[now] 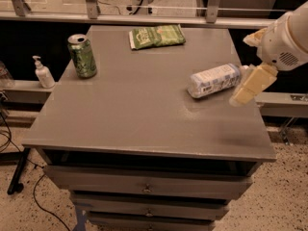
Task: Pick blue plastic bottle
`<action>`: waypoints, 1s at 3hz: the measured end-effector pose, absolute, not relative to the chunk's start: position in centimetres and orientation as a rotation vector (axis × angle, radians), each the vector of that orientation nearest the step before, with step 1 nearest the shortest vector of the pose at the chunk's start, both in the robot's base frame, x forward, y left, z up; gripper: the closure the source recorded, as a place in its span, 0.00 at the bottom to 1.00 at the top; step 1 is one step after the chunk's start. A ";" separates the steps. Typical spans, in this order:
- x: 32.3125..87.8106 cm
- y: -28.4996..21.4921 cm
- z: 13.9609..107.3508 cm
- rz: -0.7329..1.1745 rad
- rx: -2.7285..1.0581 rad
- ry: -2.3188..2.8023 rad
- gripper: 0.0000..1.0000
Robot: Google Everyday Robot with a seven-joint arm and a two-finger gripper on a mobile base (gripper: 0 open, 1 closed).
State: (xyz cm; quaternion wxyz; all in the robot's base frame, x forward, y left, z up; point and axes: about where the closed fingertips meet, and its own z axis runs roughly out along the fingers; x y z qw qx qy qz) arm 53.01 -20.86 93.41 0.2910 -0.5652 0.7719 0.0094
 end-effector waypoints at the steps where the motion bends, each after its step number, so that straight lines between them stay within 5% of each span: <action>1: 56.2 -19.8 91.5 0.090 -1.521 2.021 0.00; 3: 60.2 -18.5 87.7 0.159 -1.591 1.993 0.00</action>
Offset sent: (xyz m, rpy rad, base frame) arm 0.0839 0.0255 -0.0684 0.0895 0.0471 0.1058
